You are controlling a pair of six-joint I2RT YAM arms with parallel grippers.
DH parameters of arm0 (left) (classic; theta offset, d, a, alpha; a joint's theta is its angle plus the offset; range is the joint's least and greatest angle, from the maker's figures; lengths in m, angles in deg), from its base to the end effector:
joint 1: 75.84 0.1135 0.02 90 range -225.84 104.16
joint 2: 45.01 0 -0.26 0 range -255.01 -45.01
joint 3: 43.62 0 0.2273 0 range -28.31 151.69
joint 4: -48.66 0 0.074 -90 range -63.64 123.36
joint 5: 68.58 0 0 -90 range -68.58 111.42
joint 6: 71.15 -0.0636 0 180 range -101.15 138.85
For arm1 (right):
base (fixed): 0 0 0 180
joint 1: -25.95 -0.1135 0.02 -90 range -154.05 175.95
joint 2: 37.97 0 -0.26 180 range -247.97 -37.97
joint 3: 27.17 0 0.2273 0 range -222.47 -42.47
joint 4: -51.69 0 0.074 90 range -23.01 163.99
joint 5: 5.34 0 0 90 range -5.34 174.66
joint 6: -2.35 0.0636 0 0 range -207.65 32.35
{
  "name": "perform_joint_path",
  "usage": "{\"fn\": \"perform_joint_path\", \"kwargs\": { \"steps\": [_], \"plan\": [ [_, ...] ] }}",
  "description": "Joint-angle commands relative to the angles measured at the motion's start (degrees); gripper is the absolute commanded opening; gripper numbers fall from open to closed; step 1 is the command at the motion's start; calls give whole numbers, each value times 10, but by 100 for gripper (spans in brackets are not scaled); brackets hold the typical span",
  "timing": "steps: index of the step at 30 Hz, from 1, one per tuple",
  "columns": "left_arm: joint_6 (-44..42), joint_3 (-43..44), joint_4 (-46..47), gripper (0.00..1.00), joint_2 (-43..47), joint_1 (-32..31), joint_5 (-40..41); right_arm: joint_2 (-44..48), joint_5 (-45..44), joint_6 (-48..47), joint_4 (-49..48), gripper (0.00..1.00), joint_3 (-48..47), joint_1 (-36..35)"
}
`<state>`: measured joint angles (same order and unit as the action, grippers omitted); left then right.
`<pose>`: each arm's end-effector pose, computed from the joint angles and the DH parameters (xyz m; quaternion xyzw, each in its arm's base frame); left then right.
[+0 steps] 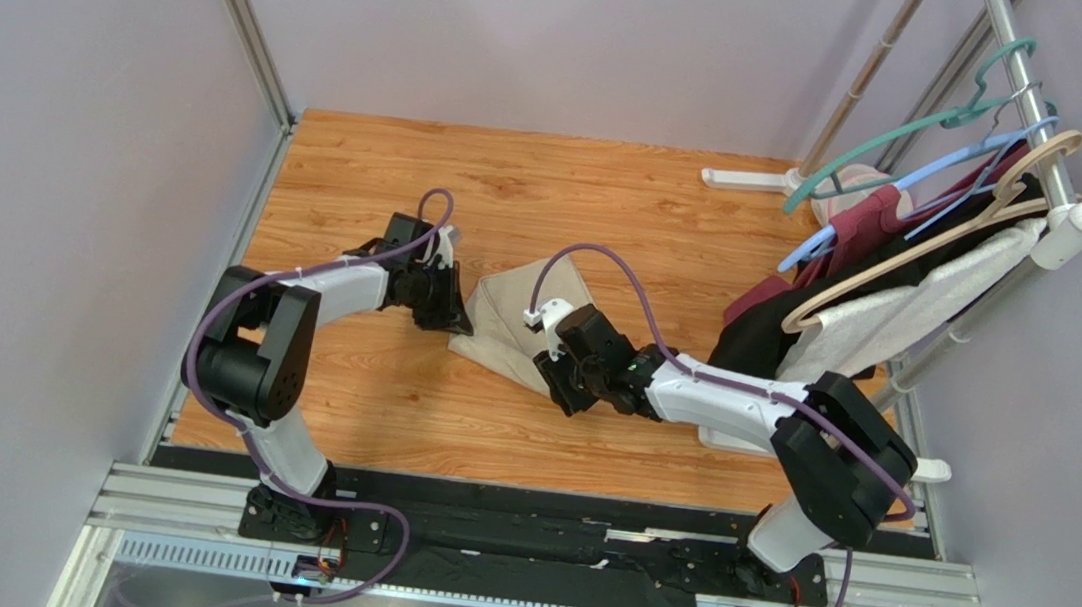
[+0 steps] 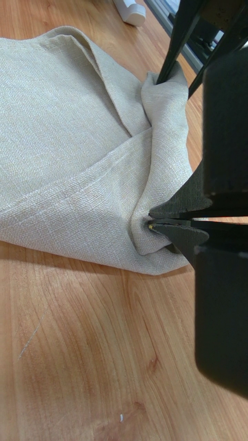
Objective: Fold the napkin, place the utensils inside, and roll it up
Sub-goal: Roll the napkin with the utensil
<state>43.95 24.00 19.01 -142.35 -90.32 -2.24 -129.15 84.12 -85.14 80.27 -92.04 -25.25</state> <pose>0.3015 -0.1042 0.1449 -0.0334 0.9450 -0.2736 0.1763 0.1936 0.2399 0.1601 -0.3917 0.8692 0.1322 0.2711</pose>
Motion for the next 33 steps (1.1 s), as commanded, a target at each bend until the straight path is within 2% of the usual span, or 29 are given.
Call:
{"fn": "perform_joint_path", "kwargs": {
  "steps": [1, 5, 11, 12, 13, 15, 18, 19, 21, 27, 33],
  "plan": [
    [-19, 10, -12, 0, -8, 2, 12, -22, 20, 17, 1, 29, -4, 3],
    [-21, 11, -11, 0, -4, 2, 13, -34, 94, 38, 14, 16, -7, 26],
    [-18, 14, -9, 1, 8, 2, 23, -72, 195, 59, 20, 6, -21, 70],
    [-19, 15, -8, 3, 9, 3, 26, -77, 205, 67, 18, 5, -21, 82],
    [-20, 19, -8, 11, 12, 3, 27, -82, 214, 68, 15, 5, -20, 87],
    [-21, 24, -9, 19, 14, 5, 32, -97, 229, 73, 7, 4, -19, 102],
    [-20, 35, -16, 40, 22, 8, 43, -120, 253, 80, 1, 3, -16, 123],
    [-19, 42, -21, 54, 29, 9, 55, -125, 264, 84, -6, 2, -15, 130],
    [-18, 49, -23, 64, 43, 10, 69, -141, 287, 92, -12, 2, -13, 145],
    [-9, 32, -25, 72, 111, 11, 150, -178, 309, 109, -22, 0, -18, 174],
    [29, -16, 71, 71, 147, -7, 89, -195, 337, 123, -34, 0, -12, 197]
  ]
}}
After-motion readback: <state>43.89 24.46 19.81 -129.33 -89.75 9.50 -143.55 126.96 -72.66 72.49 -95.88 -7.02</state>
